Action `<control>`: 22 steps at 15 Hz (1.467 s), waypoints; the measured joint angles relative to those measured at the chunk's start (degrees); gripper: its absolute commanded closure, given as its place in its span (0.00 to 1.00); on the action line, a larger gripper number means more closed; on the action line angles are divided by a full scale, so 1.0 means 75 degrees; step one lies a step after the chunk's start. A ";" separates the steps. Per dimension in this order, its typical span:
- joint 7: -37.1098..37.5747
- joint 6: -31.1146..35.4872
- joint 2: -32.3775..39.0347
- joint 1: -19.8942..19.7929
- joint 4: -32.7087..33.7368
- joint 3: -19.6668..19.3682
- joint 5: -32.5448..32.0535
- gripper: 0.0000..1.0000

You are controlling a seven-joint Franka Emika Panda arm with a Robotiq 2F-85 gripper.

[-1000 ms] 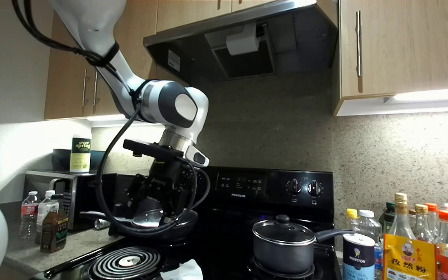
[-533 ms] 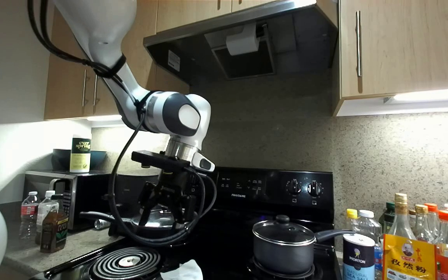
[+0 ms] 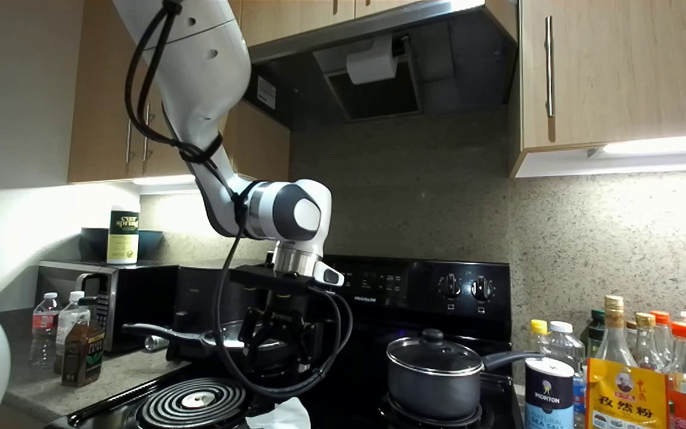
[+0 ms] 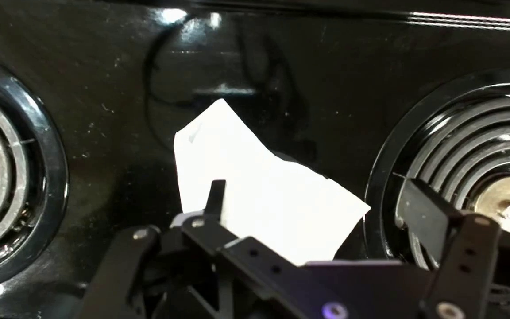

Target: Use the white cloth to wipe the stove

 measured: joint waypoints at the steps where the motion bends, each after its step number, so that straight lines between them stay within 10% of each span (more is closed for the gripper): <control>1: 0.0000 0.0000 0.0076 0.0000 0.0057 0.0000 0.0000 0.00; 22: 0.0038 0.0342 0.2206 -0.0323 0.1023 0.0069 -0.0571 0.00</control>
